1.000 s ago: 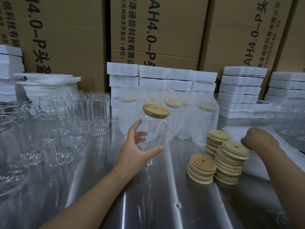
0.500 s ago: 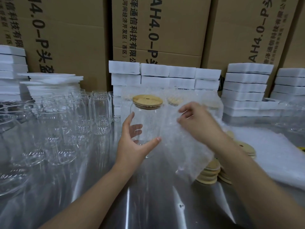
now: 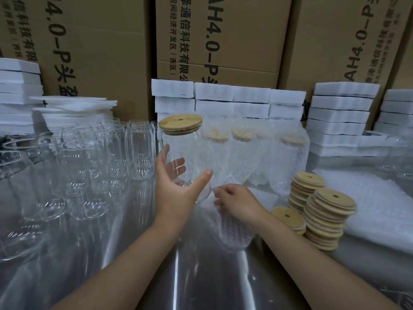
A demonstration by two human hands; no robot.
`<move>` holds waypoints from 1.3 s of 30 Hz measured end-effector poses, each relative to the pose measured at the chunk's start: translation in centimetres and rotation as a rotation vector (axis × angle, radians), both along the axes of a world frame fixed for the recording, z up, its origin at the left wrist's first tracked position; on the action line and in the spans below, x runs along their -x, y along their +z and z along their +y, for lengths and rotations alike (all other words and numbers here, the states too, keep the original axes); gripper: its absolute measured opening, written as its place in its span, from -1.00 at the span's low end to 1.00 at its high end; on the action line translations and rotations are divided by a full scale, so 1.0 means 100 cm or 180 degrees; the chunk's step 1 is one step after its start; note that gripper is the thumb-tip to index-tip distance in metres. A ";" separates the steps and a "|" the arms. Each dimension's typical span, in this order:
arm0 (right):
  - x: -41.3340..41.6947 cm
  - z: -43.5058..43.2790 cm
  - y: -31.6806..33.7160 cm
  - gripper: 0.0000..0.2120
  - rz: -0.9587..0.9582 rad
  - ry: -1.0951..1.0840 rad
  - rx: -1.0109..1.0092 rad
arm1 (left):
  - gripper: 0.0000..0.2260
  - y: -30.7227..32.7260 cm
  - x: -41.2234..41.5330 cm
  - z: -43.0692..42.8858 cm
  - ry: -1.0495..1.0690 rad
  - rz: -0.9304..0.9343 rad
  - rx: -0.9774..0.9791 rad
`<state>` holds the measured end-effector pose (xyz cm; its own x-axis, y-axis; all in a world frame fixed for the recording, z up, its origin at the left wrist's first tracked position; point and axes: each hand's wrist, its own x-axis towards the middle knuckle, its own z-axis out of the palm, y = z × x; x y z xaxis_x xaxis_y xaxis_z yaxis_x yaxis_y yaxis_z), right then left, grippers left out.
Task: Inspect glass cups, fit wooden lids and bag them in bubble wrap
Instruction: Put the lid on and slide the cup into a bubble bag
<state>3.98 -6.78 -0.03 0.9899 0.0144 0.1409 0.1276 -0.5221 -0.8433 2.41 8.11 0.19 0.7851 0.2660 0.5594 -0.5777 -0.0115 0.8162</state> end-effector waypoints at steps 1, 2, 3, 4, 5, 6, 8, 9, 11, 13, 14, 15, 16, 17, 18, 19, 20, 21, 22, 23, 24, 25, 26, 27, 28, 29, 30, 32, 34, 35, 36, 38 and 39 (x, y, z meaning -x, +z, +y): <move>0.001 0.000 0.002 -0.78 0.0073 0.0063 -0.0121 | -0.19 0.000 0.001 -0.001 -0.0006 0.0002 -0.0008; 0.003 -0.001 0.004 -0.77 0.0079 0.0103 -0.0171 | -0.19 0.000 0.001 -0.001 -0.0018 0.0004 -0.0021; 0.004 -0.001 0.007 -0.75 0.0025 0.0104 -0.0120 | -0.18 0.000 0.001 -0.002 -0.0033 0.0003 -0.0033; 0.005 -0.001 0.009 -0.73 -0.0065 0.0079 -0.0002 | -0.17 0.000 0.001 -0.003 -0.0046 0.0001 -0.0040; 0.008 -0.001 0.011 -0.75 -0.0173 0.0067 0.0143 | -0.16 -0.001 0.002 -0.003 -0.0054 0.0002 -0.0043; 0.012 -0.001 0.015 -0.80 -0.0268 0.0096 0.0277 | -0.16 -0.001 0.002 -0.003 -0.0060 0.0004 -0.0043; 0.020 -0.004 0.022 -0.82 -0.0236 0.0322 0.0639 | -0.15 -0.001 0.002 -0.003 -0.0059 0.0004 -0.0045; 0.023 -0.007 0.025 -0.74 -0.0077 0.0491 0.0881 | -0.16 -0.001 0.002 -0.003 -0.0051 0.0003 -0.0054; 0.029 -0.010 0.028 -0.56 0.0285 0.0760 0.1336 | -0.15 0.000 0.002 -0.002 -0.0026 0.0007 -0.0063; 0.032 -0.009 0.025 -0.54 0.0363 0.0874 0.1719 | -0.13 0.000 0.002 -0.001 -0.0023 0.0014 -0.0039; 0.032 -0.009 0.022 -0.58 0.0300 0.0890 0.1886 | -0.13 0.000 0.002 -0.001 -0.0031 0.0019 -0.0030; 0.031 -0.008 0.020 -0.64 0.0222 0.0900 0.2014 | -0.13 0.000 0.002 -0.001 -0.0035 0.0023 -0.0027; 0.031 -0.007 0.019 -0.72 0.0156 0.0889 0.2069 | -0.13 0.000 0.003 -0.001 -0.0036 0.0024 -0.0031; 0.031 -0.007 0.018 -0.80 0.0117 0.0854 0.2039 | -0.14 0.000 0.003 -0.001 -0.0037 0.0022 -0.0036; 0.031 -0.006 0.018 -0.87 0.0102 0.0803 0.1976 | -0.15 0.000 0.004 -0.002 -0.0041 0.0018 -0.0038; 0.031 -0.007 0.019 -0.91 0.0093 0.0743 0.1934 | -0.15 0.000 0.004 -0.002 -0.0049 0.0014 -0.0035; 0.031 -0.006 0.019 -0.92 0.0090 0.0688 0.1889 | -0.16 0.000 0.005 -0.003 -0.0065 0.0010 -0.0028; 0.030 -0.006 0.020 -0.90 0.0099 0.0630 0.1801 | -0.16 0.000 0.005 -0.003 -0.0093 0.0004 -0.0017; 0.029 -0.005 0.019 -0.87 0.0112 0.0547 0.1661 | -0.16 0.000 0.006 -0.004 -0.0135 -0.0004 0.0003; 0.028 -0.005 0.019 -0.84 0.0114 0.0435 0.1476 | -0.15 0.000 0.007 -0.005 -0.0184 -0.0015 0.0040; 0.026 -0.005 0.018 -0.82 0.0099 0.0299 0.1271 | -0.16 0.001 0.007 -0.006 -0.0236 -0.0027 0.0090; 0.023 -0.005 0.018 -0.82 0.0077 0.0151 0.1057 | -0.16 0.001 0.008 -0.008 -0.0290 -0.0036 0.0138; 0.021 -0.006 0.018 -0.82 0.0066 0.0008 0.0837 | -0.18 0.002 0.009 -0.009 -0.0345 -0.0041 0.0174; 0.020 -0.007 0.018 -0.80 0.0076 -0.0114 0.0593 | -0.20 0.002 0.010 -0.011 -0.0406 -0.0043 0.0190; 0.019 -0.008 0.019 -0.77 0.0123 -0.0209 0.0313 | -0.21 0.003 0.012 -0.012 -0.0467 -0.0047 0.0191; 0.018 -0.009 0.020 -0.77 0.0192 -0.0280 0.0029 | -0.21 0.003 0.013 -0.013 -0.0522 -0.0060 0.0179; 0.018 -0.010 0.021 -0.79 0.0242 -0.0340 -0.0205 | -0.21 0.003 0.015 -0.013 -0.0560 -0.0082 0.0153; 0.017 -0.011 0.022 -0.84 0.0232 -0.0407 -0.0360 | -0.20 0.005 0.020 -0.013 -0.0620 -0.0159 0.0102; 0.017 -0.009 0.020 -0.81 0.0192 -0.0409 -0.0267 | -0.23 0.007 0.024 -0.014 -0.0703 -0.0278 0.0117; 0.016 -0.007 0.018 -0.78 0.0200 -0.0400 -0.0240 | -0.26 0.008 0.025 -0.014 -0.0760 -0.0317 0.0153; 0.016 -0.006 0.018 -0.75 0.0209 -0.0382 -0.0264 | -0.28 0.008 0.025 -0.015 -0.0826 -0.0321 0.0197; 0.016 -0.004 0.018 -0.74 0.0214 -0.0365 -0.0338 | -0.31 0.007 0.024 -0.017 -0.0910 -0.0247 0.0205; 0.017 -0.003 0.019 -0.76 0.0229 -0.0392 -0.0310 | -0.30 0.006 0.023 -0.018 -0.0899 -0.0197 0.0171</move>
